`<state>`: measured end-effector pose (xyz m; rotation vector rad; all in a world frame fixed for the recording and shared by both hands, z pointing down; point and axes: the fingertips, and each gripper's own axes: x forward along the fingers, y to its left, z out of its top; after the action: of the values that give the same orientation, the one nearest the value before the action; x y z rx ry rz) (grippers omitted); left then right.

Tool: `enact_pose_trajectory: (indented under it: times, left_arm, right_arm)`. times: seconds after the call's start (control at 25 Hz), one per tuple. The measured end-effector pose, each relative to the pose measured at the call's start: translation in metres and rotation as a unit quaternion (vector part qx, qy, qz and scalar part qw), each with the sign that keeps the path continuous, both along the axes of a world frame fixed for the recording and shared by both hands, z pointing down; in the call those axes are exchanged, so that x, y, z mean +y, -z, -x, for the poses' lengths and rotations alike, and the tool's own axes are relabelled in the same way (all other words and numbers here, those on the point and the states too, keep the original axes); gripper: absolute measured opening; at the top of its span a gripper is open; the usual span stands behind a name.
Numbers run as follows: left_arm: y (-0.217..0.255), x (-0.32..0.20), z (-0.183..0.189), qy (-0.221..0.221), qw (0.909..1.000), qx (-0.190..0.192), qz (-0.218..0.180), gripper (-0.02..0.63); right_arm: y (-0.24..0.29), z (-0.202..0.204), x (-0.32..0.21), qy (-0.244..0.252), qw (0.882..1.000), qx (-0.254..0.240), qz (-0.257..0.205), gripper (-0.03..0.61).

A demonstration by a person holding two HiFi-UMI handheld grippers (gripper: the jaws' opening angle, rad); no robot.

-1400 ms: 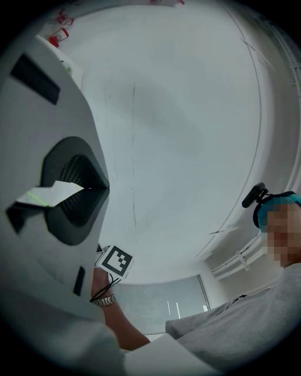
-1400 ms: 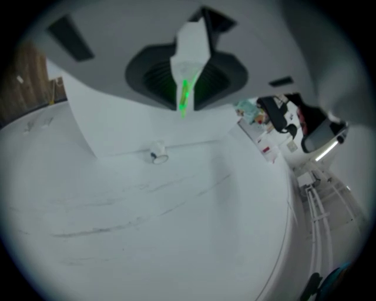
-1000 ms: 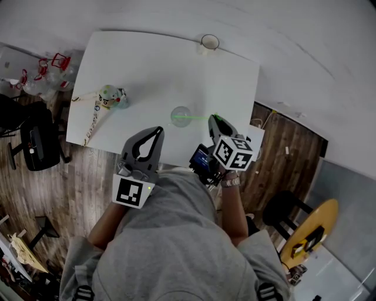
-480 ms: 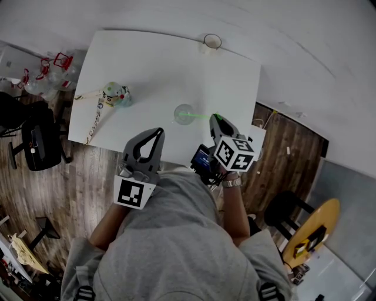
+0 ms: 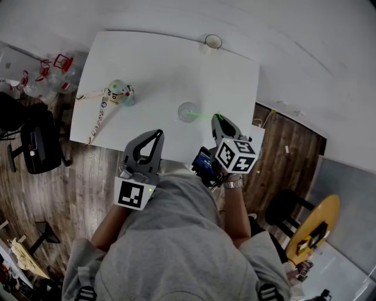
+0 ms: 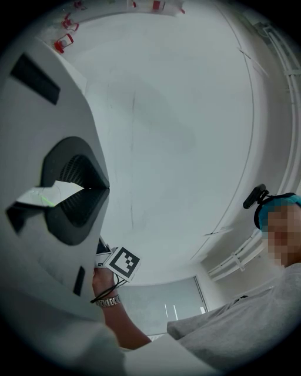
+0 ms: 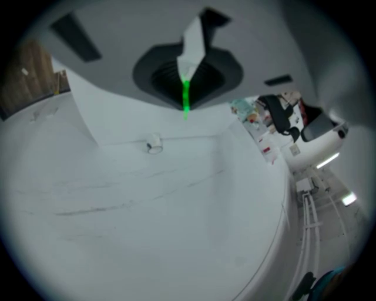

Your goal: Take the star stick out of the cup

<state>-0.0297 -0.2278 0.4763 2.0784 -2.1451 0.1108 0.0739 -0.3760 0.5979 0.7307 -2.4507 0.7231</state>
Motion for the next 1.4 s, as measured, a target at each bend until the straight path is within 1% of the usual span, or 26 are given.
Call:
enact_pose_trajectory:
  times: [0.16,0.36,0.64,0.84,1.08,1.4]
  left_arm:
    - [0.004,0.014,0.006,-0.001,0.9999,0.008,-0.009,0.031]
    - [0.009,0.03,0.016,-0.017,0.9997,0.005,-0.016,0.032]
    - [0.017,0.051,0.025,-0.036,0.999,0.011,-0.025,0.032]
    - [0.021,0.066,0.031,-0.056,0.998,0.006,-0.03,0.032]
    - [0.026,0.082,0.042,-0.071,0.9965,0.016,-0.04,0.032]
    - [0.036,0.096,0.047,-0.108,0.9925,0.004,-0.057,0.032]
  right_arm:
    - [0.01,0.002,0.012,-0.005,1.0,0.001,-0.015,0.046]
    - [0.022,0.007,0.028,-0.02,0.999,-0.002,-0.027,0.046]
    - [0.047,0.009,0.048,-0.043,0.998,-0.005,-0.052,0.046]
    - [0.07,0.011,0.06,-0.063,0.995,-0.013,-0.075,0.046]
    - [0.096,0.011,0.082,-0.083,0.991,-0.019,-0.104,0.045]
    - [0.128,0.004,0.114,-0.109,0.984,-0.031,-0.139,0.046]
